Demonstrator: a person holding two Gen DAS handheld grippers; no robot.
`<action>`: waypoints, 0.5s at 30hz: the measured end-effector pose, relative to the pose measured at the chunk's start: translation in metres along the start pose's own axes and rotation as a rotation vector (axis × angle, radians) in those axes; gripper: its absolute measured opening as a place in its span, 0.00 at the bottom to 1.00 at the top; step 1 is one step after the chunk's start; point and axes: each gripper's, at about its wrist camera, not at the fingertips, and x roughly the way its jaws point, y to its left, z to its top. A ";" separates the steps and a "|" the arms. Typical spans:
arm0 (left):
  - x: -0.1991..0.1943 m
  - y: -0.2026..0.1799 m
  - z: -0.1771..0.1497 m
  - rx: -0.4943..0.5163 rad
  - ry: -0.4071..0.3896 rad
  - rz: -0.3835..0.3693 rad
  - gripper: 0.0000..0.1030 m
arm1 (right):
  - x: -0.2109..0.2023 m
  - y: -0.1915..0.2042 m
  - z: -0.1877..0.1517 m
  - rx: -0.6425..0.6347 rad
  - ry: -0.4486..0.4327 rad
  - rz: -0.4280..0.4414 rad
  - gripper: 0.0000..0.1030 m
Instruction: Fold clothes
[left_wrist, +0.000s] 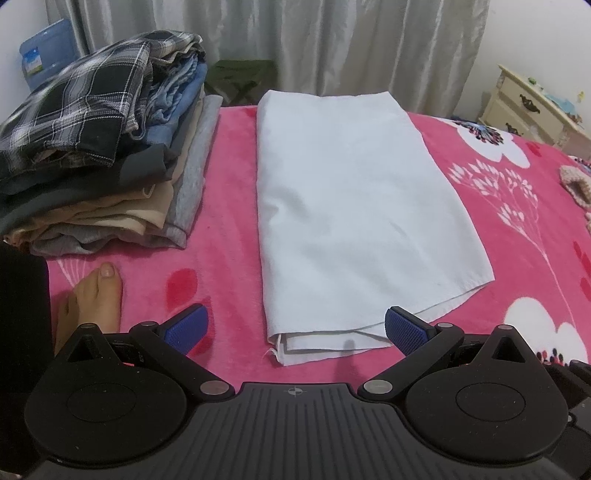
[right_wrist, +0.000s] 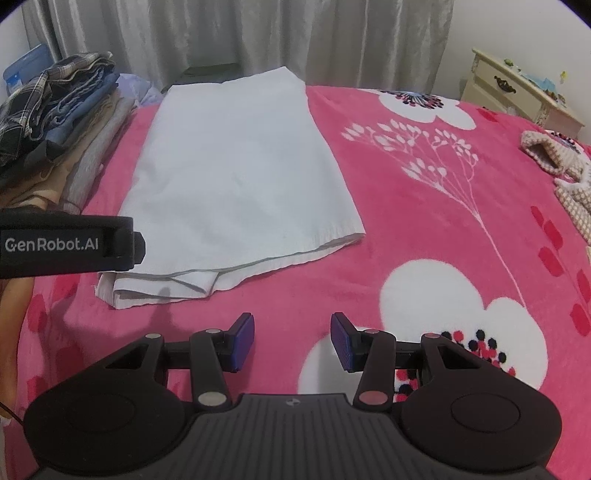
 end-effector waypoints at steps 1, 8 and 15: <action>0.000 0.000 0.000 -0.002 0.000 0.000 1.00 | 0.000 0.000 0.001 0.000 0.000 -0.001 0.47; 0.001 0.002 0.001 -0.008 0.001 0.002 1.00 | 0.001 0.000 0.005 0.002 -0.005 -0.001 0.47; 0.002 0.002 0.002 -0.003 0.002 -0.001 1.00 | 0.002 0.000 0.006 0.003 -0.001 -0.001 0.47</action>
